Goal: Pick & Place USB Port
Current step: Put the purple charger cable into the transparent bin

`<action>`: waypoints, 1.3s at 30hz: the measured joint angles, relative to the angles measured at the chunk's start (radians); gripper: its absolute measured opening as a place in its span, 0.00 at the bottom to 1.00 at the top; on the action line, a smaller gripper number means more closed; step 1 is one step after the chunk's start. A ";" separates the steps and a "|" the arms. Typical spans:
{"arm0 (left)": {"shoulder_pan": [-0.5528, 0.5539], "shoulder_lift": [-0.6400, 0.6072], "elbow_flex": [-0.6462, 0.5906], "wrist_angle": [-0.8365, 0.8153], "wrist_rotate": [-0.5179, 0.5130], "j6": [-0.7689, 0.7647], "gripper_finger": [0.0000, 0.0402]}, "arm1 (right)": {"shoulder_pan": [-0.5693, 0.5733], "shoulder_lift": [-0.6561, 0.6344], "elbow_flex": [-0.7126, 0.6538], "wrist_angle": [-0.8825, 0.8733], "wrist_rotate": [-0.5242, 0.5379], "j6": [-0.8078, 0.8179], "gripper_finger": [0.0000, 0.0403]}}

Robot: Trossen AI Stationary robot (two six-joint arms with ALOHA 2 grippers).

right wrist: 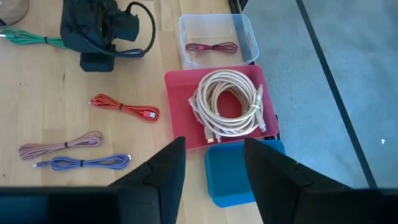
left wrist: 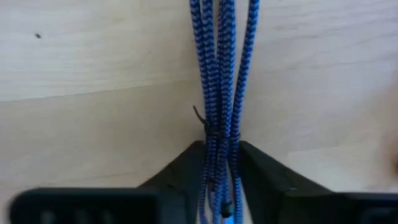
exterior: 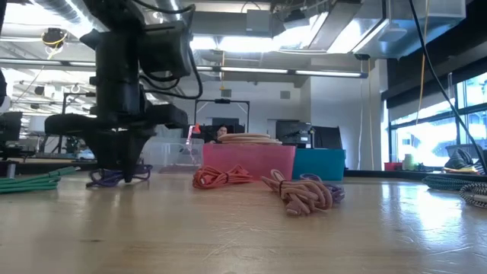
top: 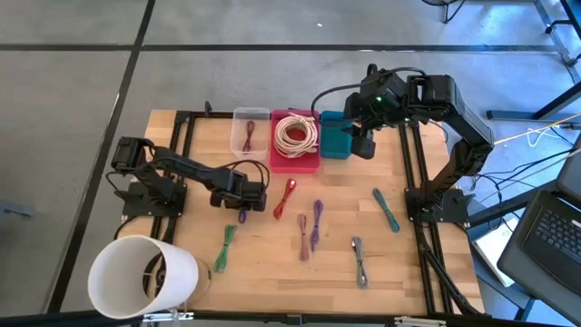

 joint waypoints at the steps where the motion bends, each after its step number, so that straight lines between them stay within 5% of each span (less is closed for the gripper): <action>1: 0.003 -0.016 -0.005 0.000 -0.019 0.000 0.17 | 0.000 0.000 0.000 0.000 0.000 0.000 0.41; 4: 0.025 -0.093 -0.002 0.007 -0.117 0.009 0.05 | 0.000 0.000 0.000 0.000 0.000 0.000 0.41; 12: 0.112 -0.347 0.065 0.041 -0.309 0.207 0.05 | 0.000 0.000 0.000 0.007 0.000 0.001 0.41; 16: 0.262 -0.416 0.123 0.031 -0.316 0.395 0.05 | 0.000 0.000 0.000 0.007 0.000 0.000 0.41; 21: 0.539 -0.390 0.217 0.032 -0.157 0.626 0.05 | 0.000 0.000 0.000 0.007 0.000 0.000 0.41; 28: 0.824 -0.184 0.405 -0.013 0.079 0.866 0.05 | 0.000 0.000 0.000 0.007 0.000 0.000 0.41; 39: 0.901 0.118 0.499 -0.096 0.227 0.935 0.05 | 0.000 0.000 0.000 0.007 0.000 0.000 0.41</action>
